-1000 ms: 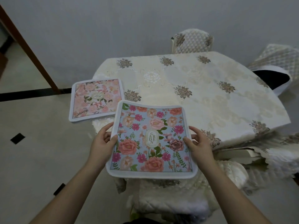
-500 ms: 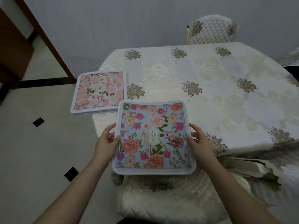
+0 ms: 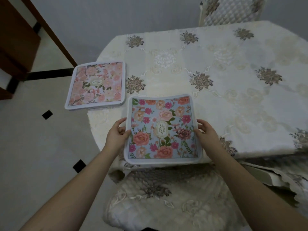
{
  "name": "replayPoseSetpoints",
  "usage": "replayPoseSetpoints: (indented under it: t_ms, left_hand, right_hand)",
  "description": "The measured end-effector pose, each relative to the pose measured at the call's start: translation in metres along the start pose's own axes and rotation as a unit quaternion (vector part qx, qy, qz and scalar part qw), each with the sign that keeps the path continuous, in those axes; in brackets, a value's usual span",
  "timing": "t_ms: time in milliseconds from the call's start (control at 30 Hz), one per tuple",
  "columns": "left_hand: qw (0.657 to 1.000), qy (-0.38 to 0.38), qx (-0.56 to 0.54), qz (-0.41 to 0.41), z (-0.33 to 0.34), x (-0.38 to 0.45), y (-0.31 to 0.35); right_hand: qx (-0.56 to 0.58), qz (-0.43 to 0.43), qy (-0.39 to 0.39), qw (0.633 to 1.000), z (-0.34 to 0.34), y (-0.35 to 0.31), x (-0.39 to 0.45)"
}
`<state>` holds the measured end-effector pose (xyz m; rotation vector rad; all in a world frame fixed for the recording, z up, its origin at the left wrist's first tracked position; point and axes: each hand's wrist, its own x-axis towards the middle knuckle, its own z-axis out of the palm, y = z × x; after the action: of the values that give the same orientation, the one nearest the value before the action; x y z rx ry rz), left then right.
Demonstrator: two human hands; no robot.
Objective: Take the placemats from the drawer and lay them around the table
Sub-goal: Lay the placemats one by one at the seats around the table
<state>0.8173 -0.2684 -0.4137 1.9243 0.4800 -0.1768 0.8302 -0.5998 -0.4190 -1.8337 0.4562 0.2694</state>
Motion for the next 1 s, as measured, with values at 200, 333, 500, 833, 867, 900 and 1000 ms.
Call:
replayPoseSetpoints:
  t_ms: [200,333,500,833,867,900,1000]
  left_hand:
    - [1.0,-0.001,0.022,-0.006,0.009,0.027,-0.016]
    - [0.994,0.004,0.105,0.011,0.014,0.033,-0.021]
    - [0.984,0.006,0.167,0.059,0.019,0.028,-0.019]
    - [0.972,0.014,0.22,0.085,0.021,0.035,-0.031]
    - [0.971,0.011,0.225,0.086,0.02,0.035,-0.032]
    - [0.97,0.009,0.228,0.088,0.019,0.036,-0.033]
    - [0.97,0.006,0.227,0.083,0.021,0.034,-0.034]
  right_hand:
    - [-0.058,-0.024,0.025,0.998,0.011,0.0,0.03]
    - [-0.11,-0.024,0.04,0.993,0.016,0.01,0.038]
    - [-0.14,-0.022,0.048,0.989,0.016,0.018,0.036]
    - [-0.247,-0.077,0.046,0.965,0.017,0.028,0.046]
    - [-0.255,-0.078,0.047,0.963,0.017,0.029,0.046]
    - [-0.26,-0.079,0.048,0.961,0.017,0.029,0.046]
    - [-0.267,-0.083,0.055,0.958,0.019,0.03,0.045]
